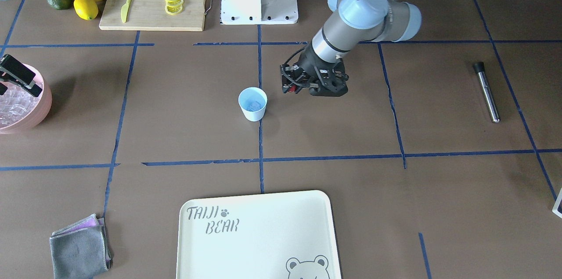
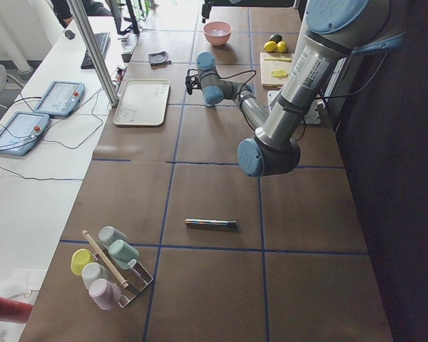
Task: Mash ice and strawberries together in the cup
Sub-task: 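Carry the strawberry with the left gripper over the blue cup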
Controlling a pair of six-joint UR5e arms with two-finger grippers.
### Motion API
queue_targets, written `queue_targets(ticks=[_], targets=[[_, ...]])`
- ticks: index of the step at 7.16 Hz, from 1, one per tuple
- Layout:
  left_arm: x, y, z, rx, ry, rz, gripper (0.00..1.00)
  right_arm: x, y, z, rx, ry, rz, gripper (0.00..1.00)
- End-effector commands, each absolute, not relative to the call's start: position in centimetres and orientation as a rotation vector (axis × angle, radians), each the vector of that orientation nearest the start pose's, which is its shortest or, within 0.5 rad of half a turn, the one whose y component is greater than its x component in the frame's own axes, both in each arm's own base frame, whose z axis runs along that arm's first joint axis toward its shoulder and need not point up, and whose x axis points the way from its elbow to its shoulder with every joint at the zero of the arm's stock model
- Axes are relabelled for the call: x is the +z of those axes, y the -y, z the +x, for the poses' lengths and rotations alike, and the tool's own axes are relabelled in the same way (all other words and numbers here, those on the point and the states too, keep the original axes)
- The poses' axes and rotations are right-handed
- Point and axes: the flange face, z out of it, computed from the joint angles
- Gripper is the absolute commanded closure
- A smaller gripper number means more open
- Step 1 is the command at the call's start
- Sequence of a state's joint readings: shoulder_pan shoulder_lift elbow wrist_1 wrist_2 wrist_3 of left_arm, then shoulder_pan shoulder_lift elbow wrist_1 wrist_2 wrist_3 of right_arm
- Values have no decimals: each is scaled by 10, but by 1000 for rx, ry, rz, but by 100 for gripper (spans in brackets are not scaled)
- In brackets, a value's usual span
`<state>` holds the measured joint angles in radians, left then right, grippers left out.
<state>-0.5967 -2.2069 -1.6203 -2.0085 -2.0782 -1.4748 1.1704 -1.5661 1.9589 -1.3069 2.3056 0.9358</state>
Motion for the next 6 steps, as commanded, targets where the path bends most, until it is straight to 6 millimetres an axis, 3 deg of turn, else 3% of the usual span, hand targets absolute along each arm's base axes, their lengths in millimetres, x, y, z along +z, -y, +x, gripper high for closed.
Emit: queue_targets(ticks=[1, 4, 6], targets=[[177, 437, 545, -177, -1195, -16, 100, 436, 476, -129, 255, 943, 52, 0], [154, 445, 558, -178, -1211, 2, 99, 432, 477, -129, 251, 947, 58, 0], [151, 449, 556, -195, -1237, 64, 90, 430, 478, -130, 249, 950, 61, 0]])
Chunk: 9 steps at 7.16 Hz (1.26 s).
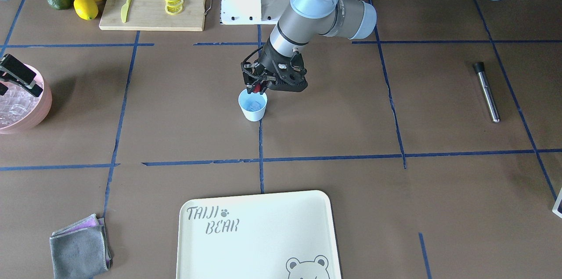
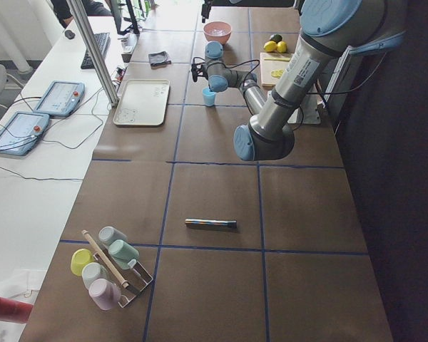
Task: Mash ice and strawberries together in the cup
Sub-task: 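Carry the strawberry with the left gripper over the blue cup, then release the strawberry into the cup and withdraw the left gripper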
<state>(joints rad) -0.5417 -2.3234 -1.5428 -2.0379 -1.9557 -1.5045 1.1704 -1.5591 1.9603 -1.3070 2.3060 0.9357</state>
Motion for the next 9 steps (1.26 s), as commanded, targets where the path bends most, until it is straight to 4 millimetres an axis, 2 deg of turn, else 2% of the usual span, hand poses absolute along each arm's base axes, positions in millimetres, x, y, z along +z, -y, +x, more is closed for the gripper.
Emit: queue_targets(ticks=[1, 2, 3, 4, 6, 7, 8, 9], targets=[[151, 450, 555, -200, -1247, 84, 82, 430, 478, -130, 250, 950, 60, 0], [157, 453, 558, -203, -1238, 85, 61, 429, 477, -130, 248, 951, 62, 0], [158, 453, 558, -203, -1236, 86, 23, 429, 477, -130, 248, 951, 62, 0], [159, 454, 558, -205, -1235, 87, 13, 428, 478, -130, 249, 952, 63, 0], [160, 455, 556, -205, -1236, 91, 10, 429, 477, -130, 250, 951, 61, 0], [155, 459, 548, -206, -1246, 101, 10, 429, 477, -130, 250, 951, 61, 0], [165, 464, 514, -226, -1257, 119, 10, 429, 477, -130, 248, 955, 56, 0], [198, 467, 474, -227, -1248, 80, 10, 431, 477, -130, 248, 953, 54, 0]])
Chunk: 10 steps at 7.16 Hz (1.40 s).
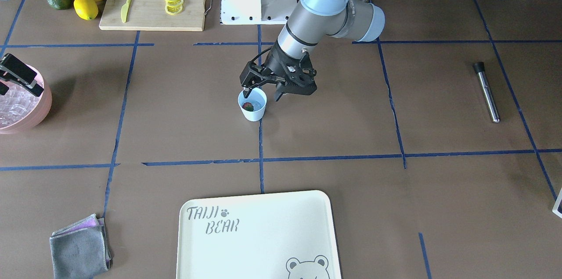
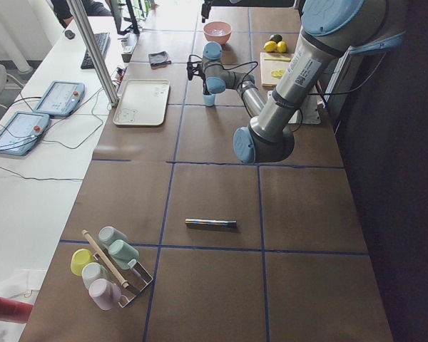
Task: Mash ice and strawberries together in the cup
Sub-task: 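Release the strawberry into the cup and withdraw the left gripper, then grasp the steel pestle beside the table with the left gripper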
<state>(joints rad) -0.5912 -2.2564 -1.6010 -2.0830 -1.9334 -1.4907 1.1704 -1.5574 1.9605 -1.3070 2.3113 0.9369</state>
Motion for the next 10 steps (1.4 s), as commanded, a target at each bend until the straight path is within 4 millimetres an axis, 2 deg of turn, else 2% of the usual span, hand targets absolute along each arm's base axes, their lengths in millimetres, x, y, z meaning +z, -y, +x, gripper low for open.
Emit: queue_targets(ticks=[1, 2, 3, 5, 6, 7, 8, 9, 10], targets=[[225, 492, 419, -168, -1246, 22, 10, 436, 477, -130, 253, 947, 45, 0], [266, 509, 367, -75, -1229, 22, 10, 440, 478, -125, 244, 941, 51, 0], [324, 516, 328, -7, -1179, 48, 10, 440, 478, -110, 256, 964, 35, 0], [449, 517, 242, 131, -1030, 152, 11, 448, 482, -74, 203, 938, 47, 0], [497, 515, 207, 185, -958, 176, 11, 454, 483, -62, 169, 913, 48, 0], [534, 516, 168, 174, -906, 158, 11, 454, 483, -56, 162, 910, 53, 0], [575, 518, 150, 122, -852, 67, 11, 455, 481, -56, 162, 909, 52, 0], [609, 519, 141, 141, -825, 34, 11, 452, 479, -56, 160, 911, 56, 0], [635, 517, 140, 147, -815, -12, 12, 446, 478, -55, 154, 915, 68, 0]])
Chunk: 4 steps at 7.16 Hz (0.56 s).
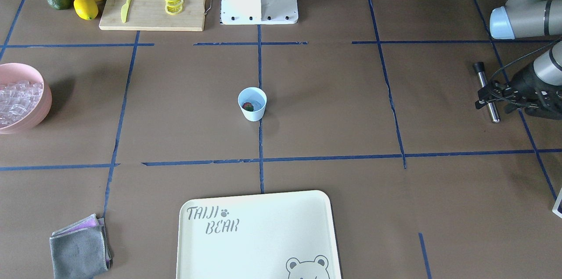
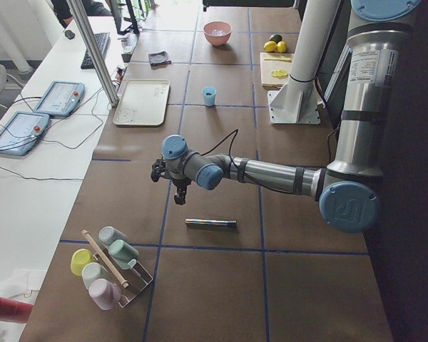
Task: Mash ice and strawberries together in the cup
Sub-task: 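Grasp the steel pestle beside the table with the left gripper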
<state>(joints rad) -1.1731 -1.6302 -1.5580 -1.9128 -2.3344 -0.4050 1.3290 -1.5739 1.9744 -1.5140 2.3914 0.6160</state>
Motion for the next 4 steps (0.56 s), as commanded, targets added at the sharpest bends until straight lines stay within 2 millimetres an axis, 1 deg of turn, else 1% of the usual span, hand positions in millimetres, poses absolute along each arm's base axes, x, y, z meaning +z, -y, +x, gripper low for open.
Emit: queue_targets(ticks=[1, 2, 3, 4], targets=[[644, 515, 144, 121, -792, -93, 12, 444, 474, -54, 153, 916, 70, 0], [652, 513, 143, 103, -774, -129, 12, 443, 466, -52, 152, 917, 72, 0], [668, 507, 141, 91, -768, -159, 12, 442, 465, -52, 151, 918, 75, 0], [678, 507, 142, 85, -762, -176, 12, 445, 464, -52, 154, 916, 69, 0]])
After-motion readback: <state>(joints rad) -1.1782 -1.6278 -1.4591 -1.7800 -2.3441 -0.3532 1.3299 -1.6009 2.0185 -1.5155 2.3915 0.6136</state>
